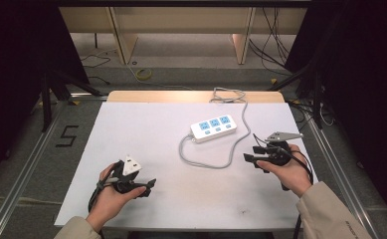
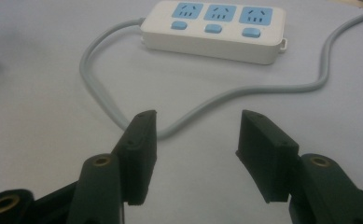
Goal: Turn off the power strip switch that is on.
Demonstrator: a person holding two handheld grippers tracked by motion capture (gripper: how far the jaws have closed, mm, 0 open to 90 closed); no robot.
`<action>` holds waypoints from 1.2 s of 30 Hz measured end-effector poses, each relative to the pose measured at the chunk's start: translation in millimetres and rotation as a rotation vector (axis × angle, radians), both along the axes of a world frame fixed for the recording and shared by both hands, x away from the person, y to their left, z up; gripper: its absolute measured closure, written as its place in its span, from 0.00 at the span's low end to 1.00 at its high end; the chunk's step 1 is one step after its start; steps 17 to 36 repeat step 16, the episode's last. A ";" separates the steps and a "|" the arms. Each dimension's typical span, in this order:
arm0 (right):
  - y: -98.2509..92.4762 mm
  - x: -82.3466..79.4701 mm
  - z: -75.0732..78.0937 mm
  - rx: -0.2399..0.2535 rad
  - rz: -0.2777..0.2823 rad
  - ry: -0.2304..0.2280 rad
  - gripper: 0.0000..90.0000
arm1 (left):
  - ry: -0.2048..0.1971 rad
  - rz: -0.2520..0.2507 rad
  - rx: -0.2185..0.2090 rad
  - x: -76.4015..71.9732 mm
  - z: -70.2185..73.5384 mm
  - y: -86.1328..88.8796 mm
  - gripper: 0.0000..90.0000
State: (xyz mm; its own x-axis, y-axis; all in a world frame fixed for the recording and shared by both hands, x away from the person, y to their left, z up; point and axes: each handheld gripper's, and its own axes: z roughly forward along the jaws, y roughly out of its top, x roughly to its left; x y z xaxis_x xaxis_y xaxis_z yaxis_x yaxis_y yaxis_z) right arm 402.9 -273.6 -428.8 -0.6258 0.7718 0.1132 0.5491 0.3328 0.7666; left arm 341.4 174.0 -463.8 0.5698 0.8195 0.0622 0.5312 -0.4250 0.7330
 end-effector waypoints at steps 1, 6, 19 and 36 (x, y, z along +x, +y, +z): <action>-2.4 -3.6 -0.7 0.004 -0.002 -0.007 0.53 | 0.000 0.000 0.000 -0.2 0.2 0.0 0.20; -11.1 -15.3 -5.6 0.026 -0.020 -0.020 0.51 | -0.002 -0.003 -0.003 -0.8 0.8 -0.5 0.20; -17.4 -28.1 -10.7 0.043 -0.011 -0.047 0.45 | -0.001 0.004 -0.009 0.5 0.3 0.7 0.20; -17.4 -28.1 -10.7 0.043 -0.011 -0.047 0.45 | -0.001 0.004 -0.009 0.5 0.3 0.7 0.20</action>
